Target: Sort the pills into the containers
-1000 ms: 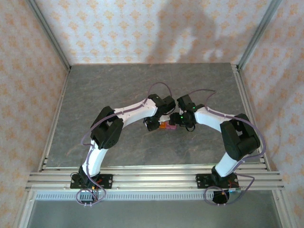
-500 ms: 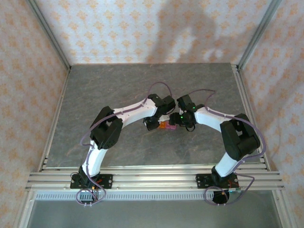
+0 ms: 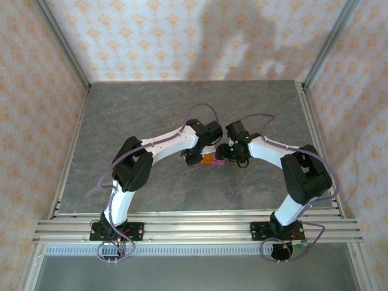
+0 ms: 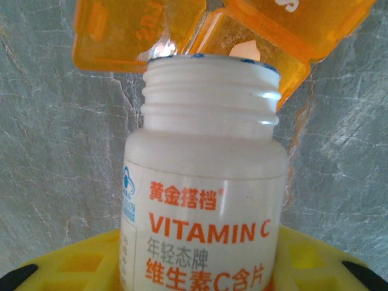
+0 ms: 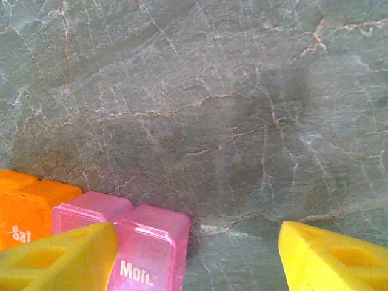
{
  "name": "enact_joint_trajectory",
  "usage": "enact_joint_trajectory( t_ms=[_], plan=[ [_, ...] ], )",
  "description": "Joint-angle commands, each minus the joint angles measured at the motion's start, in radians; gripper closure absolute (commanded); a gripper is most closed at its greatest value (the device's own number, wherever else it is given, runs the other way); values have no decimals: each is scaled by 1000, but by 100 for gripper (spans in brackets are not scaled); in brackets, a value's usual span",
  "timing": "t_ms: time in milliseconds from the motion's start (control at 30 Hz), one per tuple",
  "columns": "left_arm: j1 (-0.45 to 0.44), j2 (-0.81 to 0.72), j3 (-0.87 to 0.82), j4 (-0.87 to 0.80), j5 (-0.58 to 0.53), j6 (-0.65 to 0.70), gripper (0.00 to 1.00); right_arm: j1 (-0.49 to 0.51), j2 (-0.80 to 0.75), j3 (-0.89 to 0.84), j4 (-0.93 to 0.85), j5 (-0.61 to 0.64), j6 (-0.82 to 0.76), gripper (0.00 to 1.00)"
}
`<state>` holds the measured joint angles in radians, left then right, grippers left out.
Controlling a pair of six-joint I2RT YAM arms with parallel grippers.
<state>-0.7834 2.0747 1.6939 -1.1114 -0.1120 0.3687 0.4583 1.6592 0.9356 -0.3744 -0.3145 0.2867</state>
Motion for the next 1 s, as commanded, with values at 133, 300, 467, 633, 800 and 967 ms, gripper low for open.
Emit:
enact_joint_trajectory(
  t_ms=[133,300,467,633,800,967],
  plan=[
    [-2,60,34,-19,33,5,100,3,28,6,-29,28,-6,29],
    [-9,77,41,-21,31,6,100,3,26,6,-29,28,-6,29],
    [-8,54,30,-16,5,7,100,4,28,6,-29,27,-5,29],
    [-3,20,23,-17,-43,15,100,3,29,7,-29,25,-6,29],
    [-2,-4,37,-27,-82,26,100,3,30,8,-28,23,-6,29],
    [-3,-5,49,-45,-114,41,100,3,30,8,-27,23,-6,29]
  ],
)
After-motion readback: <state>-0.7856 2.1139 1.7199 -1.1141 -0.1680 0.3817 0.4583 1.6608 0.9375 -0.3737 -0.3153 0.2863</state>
